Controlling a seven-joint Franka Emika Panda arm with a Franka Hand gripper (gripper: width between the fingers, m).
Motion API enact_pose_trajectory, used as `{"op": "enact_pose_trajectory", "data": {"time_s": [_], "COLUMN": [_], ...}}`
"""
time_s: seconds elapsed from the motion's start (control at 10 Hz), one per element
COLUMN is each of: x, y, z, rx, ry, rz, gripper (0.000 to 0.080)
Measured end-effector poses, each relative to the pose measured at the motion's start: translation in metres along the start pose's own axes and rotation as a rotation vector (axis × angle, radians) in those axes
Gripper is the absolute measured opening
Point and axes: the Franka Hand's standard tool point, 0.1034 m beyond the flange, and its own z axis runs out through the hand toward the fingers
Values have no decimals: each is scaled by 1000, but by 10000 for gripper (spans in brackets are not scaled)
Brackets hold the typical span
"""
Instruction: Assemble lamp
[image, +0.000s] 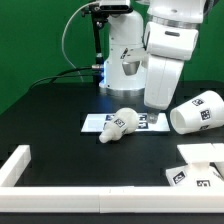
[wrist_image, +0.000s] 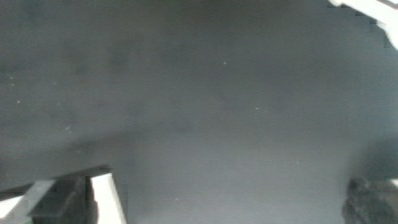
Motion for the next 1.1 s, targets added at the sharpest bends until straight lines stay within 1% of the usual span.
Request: {"op": "enact_pose_trajectory", "data": {"time_s": [0.3,0.4,0.5,0.6,0.7,1.1], "x": [0,-8,-16,-24,-29,-29], "y": [-1,-11,-23,-31,-32,-32], "z": [1,7,16,24,26,27], "rx": [2,19,20,21,29,30], "ry": [0,5,18,35,40,38], "rz": [-3,-88,-159,-184,-169,-169], "gripper": [698,698,698,698,698,698]}}
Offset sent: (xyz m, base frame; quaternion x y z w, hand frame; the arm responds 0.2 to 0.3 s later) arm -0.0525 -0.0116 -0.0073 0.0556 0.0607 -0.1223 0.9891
